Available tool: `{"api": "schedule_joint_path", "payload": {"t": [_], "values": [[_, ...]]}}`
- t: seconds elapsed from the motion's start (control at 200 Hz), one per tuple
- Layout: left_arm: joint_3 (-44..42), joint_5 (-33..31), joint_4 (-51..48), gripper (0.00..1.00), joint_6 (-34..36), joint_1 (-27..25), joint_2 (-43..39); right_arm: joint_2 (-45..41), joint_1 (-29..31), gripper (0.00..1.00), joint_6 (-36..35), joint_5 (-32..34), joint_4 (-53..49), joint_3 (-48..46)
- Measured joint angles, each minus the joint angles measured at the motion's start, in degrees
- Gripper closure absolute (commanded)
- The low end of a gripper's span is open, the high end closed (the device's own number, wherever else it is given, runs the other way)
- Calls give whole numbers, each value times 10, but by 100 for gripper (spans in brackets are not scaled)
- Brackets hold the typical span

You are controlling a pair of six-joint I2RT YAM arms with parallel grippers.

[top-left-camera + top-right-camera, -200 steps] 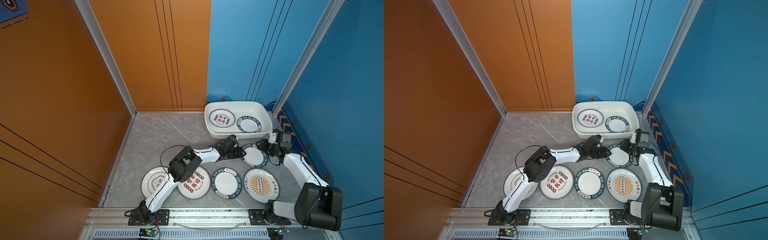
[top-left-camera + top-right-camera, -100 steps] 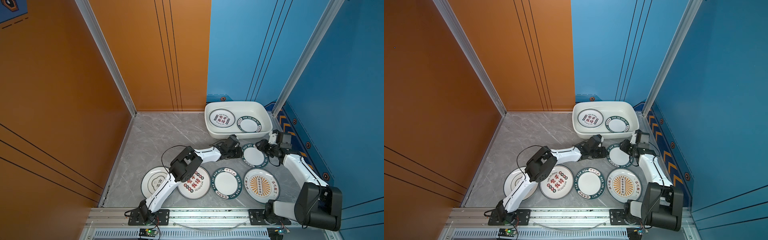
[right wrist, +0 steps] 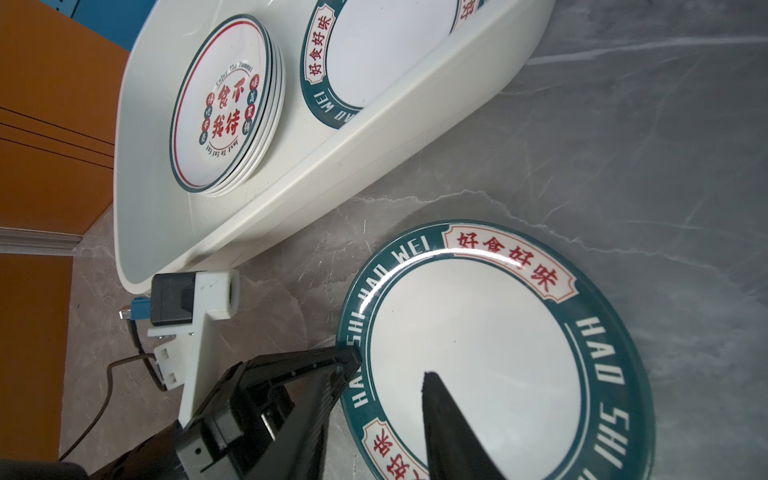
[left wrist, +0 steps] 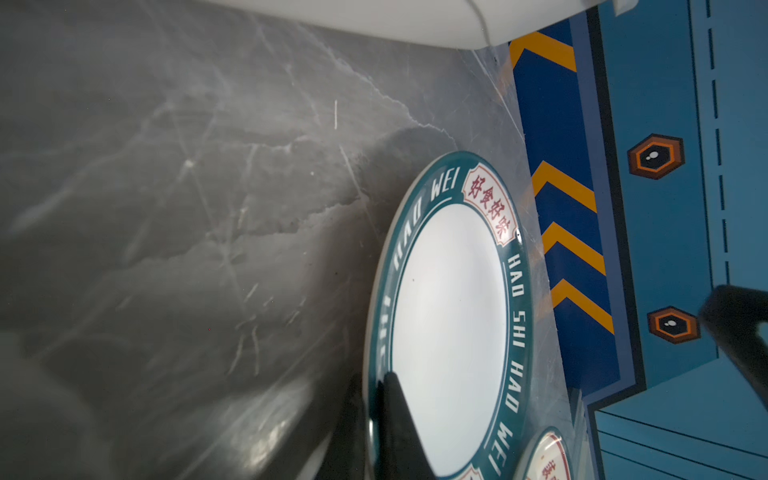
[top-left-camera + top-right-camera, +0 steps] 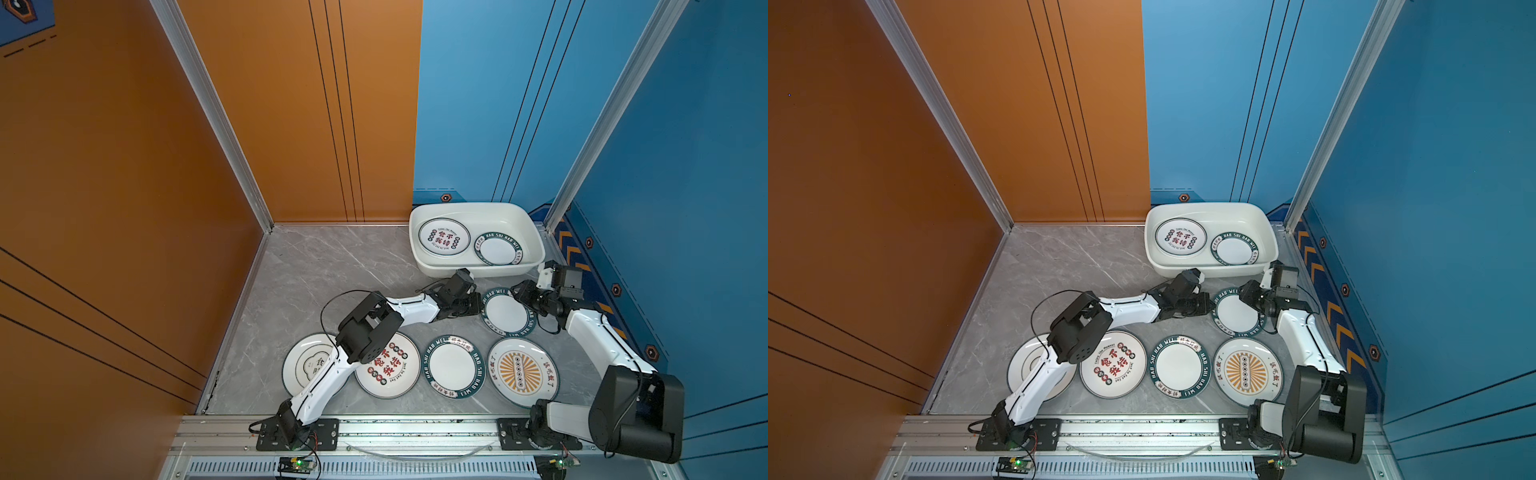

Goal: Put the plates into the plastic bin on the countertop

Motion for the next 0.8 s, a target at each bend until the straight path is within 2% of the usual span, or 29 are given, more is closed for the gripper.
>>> {"api": "schedule_joint_path", "payload": {"t": [0.375,0.801], "values": [[-151,15,17,100,17,52,-111,-2,0,60,0,-2,0,-2],[-357,31,36,100,57,145,-265,-2,21,60,0,-4,0,-2]]}}
